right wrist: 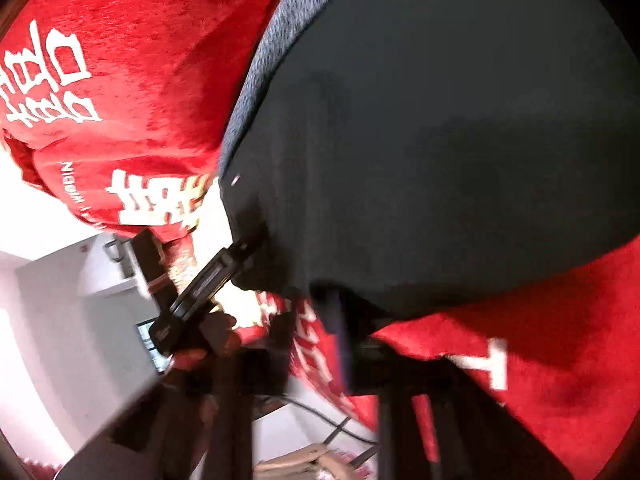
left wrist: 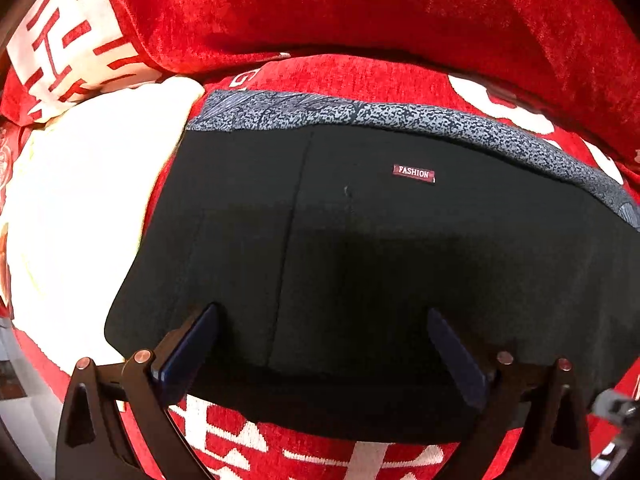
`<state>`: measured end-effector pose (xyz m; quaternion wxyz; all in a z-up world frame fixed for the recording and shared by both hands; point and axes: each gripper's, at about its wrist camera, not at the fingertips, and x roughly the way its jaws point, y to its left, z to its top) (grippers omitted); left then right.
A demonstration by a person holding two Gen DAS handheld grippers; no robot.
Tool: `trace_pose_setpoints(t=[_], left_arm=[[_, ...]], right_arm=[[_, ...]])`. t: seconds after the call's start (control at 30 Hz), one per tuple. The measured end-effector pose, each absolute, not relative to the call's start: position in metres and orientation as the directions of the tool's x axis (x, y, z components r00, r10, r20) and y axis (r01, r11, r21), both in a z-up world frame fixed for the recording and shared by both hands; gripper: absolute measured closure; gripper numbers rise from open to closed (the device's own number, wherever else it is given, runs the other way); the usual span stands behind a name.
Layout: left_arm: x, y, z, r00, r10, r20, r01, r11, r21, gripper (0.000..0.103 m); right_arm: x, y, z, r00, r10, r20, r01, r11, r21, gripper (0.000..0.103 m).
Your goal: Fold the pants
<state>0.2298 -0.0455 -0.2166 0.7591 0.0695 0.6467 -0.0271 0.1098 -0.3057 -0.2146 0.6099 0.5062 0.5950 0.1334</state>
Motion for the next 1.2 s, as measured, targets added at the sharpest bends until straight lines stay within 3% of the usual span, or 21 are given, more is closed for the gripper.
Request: trace_pose_setpoints(t=[0.13, 0.23, 0.37, 0.73, 0.87, 0.97, 1.13, 1.17, 1.2], left_arm=[[0.231, -0.046, -0.216, 0.167, 0.038, -0.985, 0.144, 0.988, 0.062, 0.000], [0.232, -0.045, -0.216, 0.172, 0.040, -0.984, 0.145, 0.987, 0.065, 0.000], [0.228, -0.045, -0.213, 0.181, 0.037, -0.983, 0.146, 0.987, 0.064, 0.000], [0.227, -0.047, -0.205, 0.150, 0.049, -0.987, 0.102, 0.993, 0.064, 0.000], [0.217, -0.067, -0.183, 0.159, -0.087, -0.983, 0.128, 0.990, -0.067, 0.000], [0.208, -0.091, -0.188, 0.123, -0.085, -0.989, 0.206, 0.977, -0.059, 0.000], [0.191, -0.118, -0.191, 0.096, -0.139, -0.986, 0.252, 0.961, -0.111, 0.000], [0.188, -0.123, -0.187, 0.097, -0.161, -0.982, 0.258, 0.957, -0.131, 0.000], [0.186, -0.127, -0.185, 0.096, -0.167, -0.981, 0.263, 0.955, -0.137, 0.000]], right_arm=[[0.100, -0.304, -0.201, 0.226, 0.720, -0.656, 0.410, 0.541, 0.735, 0.103], [0.082, -0.307, -0.213, 0.238, 0.762, -0.602, 0.439, 0.468, 0.767, 0.101], [0.077, -0.309, -0.221, 0.247, 0.772, -0.585, 0.469, 0.433, 0.770, 0.082], [0.081, -0.319, -0.235, 0.349, 0.791, -0.503, 0.537, 0.271, 0.799, 0.081], [0.076, -0.321, -0.234, 0.328, 0.782, -0.530, 0.551, 0.298, 0.780, 0.081], [0.066, -0.328, -0.238, 0.339, 0.750, -0.568, 0.582, 0.307, 0.753, 0.067], [0.063, -0.345, -0.236, 0.422, 0.731, -0.536, 0.590, 0.227, 0.775, 0.064], [0.066, -0.346, -0.236, 0.416, 0.735, -0.536, 0.590, 0.231, 0.774, 0.068], [0.069, -0.347, -0.235, 0.398, 0.733, -0.551, 0.595, 0.251, 0.764, 0.091]])
